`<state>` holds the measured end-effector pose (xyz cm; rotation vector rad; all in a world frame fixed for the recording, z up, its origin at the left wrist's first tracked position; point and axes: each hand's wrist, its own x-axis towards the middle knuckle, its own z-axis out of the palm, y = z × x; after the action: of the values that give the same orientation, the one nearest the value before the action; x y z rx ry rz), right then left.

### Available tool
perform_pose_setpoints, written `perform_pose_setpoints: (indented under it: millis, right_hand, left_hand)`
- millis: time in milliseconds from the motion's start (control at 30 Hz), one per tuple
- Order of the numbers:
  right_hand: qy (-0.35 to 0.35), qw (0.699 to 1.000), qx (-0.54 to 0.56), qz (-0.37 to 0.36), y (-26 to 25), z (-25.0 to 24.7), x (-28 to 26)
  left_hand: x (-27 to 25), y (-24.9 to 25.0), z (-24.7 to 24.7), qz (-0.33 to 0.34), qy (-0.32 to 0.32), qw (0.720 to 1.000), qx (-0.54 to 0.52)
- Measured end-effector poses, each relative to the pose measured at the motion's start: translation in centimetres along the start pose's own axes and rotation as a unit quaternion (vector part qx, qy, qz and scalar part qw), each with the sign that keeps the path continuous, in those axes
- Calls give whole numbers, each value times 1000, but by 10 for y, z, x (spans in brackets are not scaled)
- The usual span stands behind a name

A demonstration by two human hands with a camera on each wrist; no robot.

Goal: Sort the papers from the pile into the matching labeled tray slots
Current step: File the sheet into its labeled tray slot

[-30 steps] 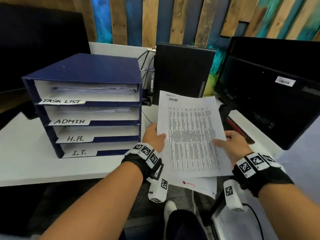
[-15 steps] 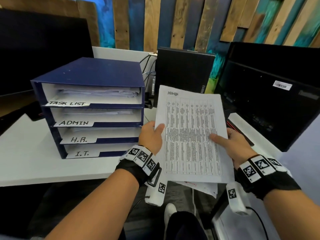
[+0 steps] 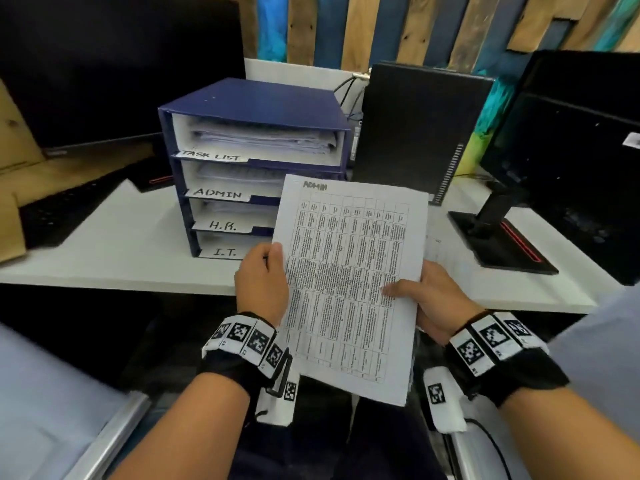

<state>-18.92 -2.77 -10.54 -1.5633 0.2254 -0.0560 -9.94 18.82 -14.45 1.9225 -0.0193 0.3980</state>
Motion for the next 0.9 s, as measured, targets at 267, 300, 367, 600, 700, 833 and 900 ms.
perform_pose_setpoints:
  millis: [267, 300, 367, 600, 700, 833, 900]
  right_hand:
    - [-71, 996, -18, 45, 4, 72, 20]
    - [-85, 994, -26, 57, 4, 77, 21]
    - [-116, 989, -38, 79, 5, 87, 21]
    - [6, 999, 27, 31, -24, 110, 42]
    - [68, 996, 56, 12, -50, 119, 69]
    - [162, 980, 113, -9, -72, 130, 99]
    - [183, 976, 117, -11, -71, 135, 104]
  left_hand:
    - [36, -25, -76, -49, 94, 994, 33]
    - [46, -24, -82, -44, 103, 993, 37]
    - [69, -20, -93, -34, 117, 991, 51]
    - [125, 12, -109, -74, 15, 996, 53]
    - [119, 14, -121, -192, -66, 975, -93]
    - [115, 16, -114, -213, -41, 953, -211]
    - [126, 15, -104, -224, 0, 946, -236]
